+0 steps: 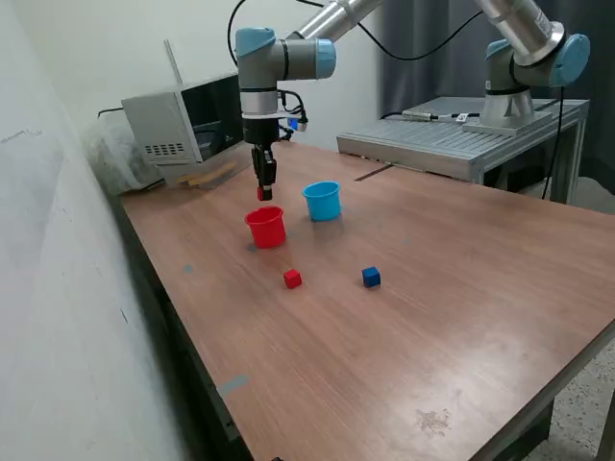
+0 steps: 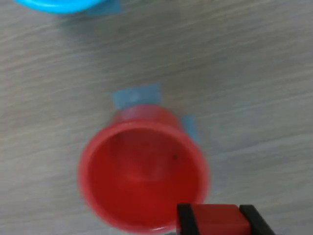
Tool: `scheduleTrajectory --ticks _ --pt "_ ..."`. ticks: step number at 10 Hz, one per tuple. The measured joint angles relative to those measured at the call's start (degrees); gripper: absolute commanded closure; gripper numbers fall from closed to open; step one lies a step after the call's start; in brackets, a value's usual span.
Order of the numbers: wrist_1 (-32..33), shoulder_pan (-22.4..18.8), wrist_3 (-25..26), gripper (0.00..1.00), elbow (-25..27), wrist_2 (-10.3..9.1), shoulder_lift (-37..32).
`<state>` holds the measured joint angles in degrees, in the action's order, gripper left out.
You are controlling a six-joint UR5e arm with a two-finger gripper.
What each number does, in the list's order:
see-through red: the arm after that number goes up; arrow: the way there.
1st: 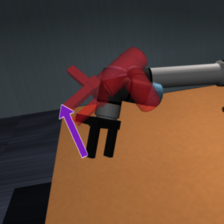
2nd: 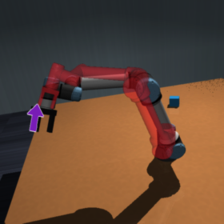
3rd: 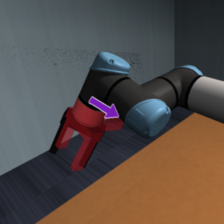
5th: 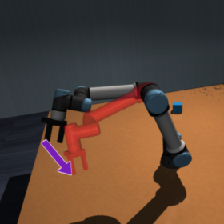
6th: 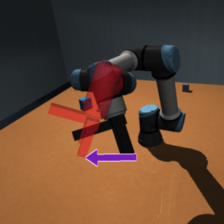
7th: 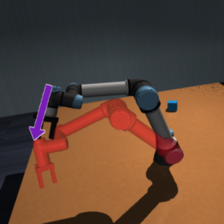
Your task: Place red objects in the red bin, and blue objects in the blue bin.
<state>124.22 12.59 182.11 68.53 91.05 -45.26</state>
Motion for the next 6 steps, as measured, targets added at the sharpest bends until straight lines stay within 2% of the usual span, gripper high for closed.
scheduleTrajectory --ticks 3,6 --pt "1.1 2.4 0.0 1.00 -0.2 -0.10 0.2" --pt "1.6 2.8 0.0 1.00 0.0 -0.16 0.5"
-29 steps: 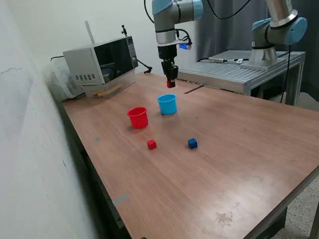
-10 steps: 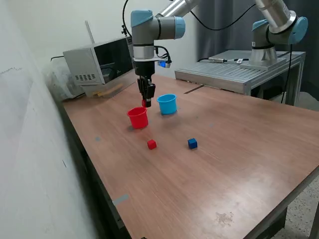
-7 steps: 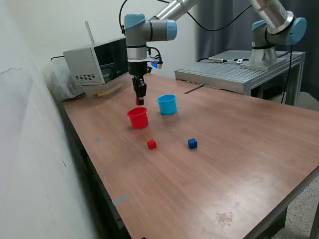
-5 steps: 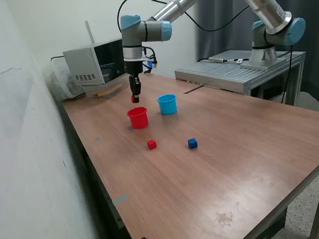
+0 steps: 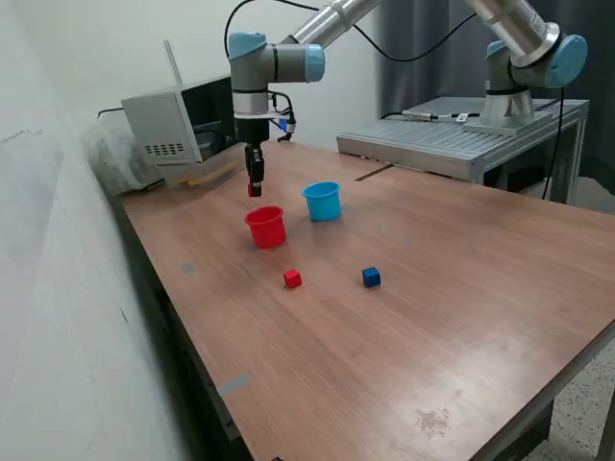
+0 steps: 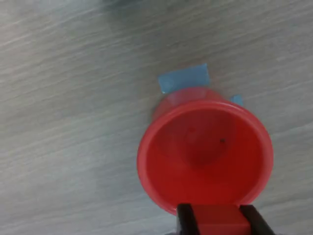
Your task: Place red objects in the red bin, and blue objects in the blue bin.
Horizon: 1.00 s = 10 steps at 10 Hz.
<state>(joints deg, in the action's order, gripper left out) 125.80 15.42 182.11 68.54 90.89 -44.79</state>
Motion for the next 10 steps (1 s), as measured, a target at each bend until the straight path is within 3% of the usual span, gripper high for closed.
scheduleTrajectory --ticks 3,4,10 --pt "0.1 0.0 0.0 1.00 0.2 -0.01 0.1" --pt "0.1 0.0 0.0 0.00 0.2 -0.03 0.1" --pt "0.0 0.0 0.0 0.00 0.4 -0.03 -0.1"
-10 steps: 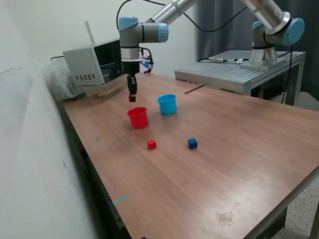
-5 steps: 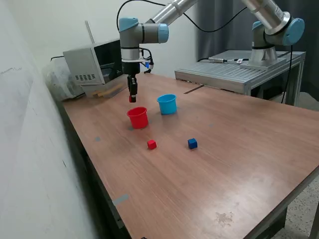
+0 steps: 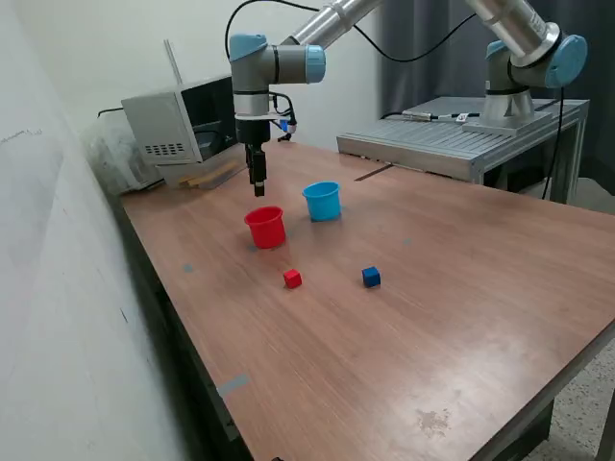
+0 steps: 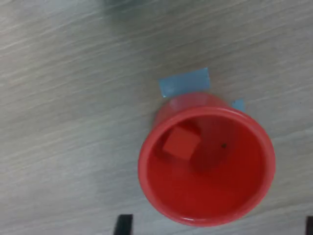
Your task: Place red objects in the red bin, and blue objects in the blue bin.
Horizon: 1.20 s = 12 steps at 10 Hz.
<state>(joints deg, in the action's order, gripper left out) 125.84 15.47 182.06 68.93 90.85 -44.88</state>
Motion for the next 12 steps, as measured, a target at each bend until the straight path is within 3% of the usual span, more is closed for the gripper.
scheduleTrajectory --ticks 3,8,10,12 --pt "-2.6 -0.7 -1.2 0.00 2.0 0.08 -4.5" --pt "-9.0 -10.0 -7.9 0.00 8.7 -0.36 -18.0" --pt "-9.4 -12.0 -8.1 0.00 11.3 -0.47 -20.3" --pt "-9.2 -13.2 -8.1 0.00 10.8 -1.60 -20.0"
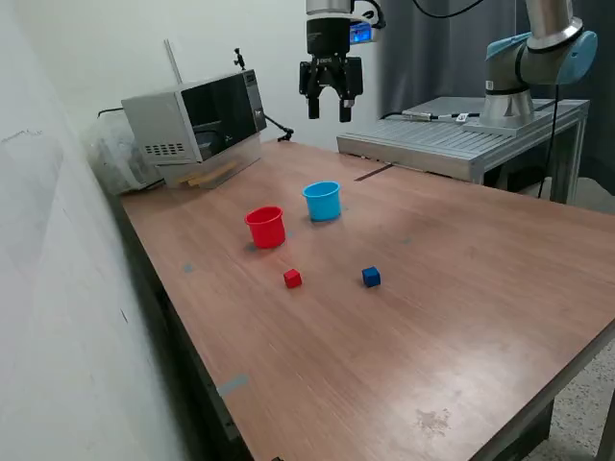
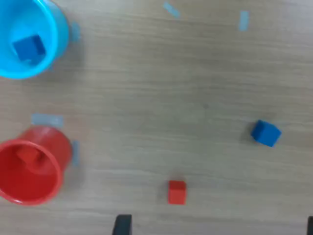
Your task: Place red objects in the red bin, and blue objects in the blue bin.
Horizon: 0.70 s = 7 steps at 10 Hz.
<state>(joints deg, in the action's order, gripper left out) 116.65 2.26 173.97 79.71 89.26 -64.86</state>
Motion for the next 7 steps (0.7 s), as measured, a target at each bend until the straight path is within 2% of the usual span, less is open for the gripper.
scheduleTrajectory --ticks 4,7 --pt "1.6 -5.2 3.7 0.00 -10.3 -0.77 9.9" --pt "2.9 -6.7 6.0 0.00 -18.5 -0.40 20.3"
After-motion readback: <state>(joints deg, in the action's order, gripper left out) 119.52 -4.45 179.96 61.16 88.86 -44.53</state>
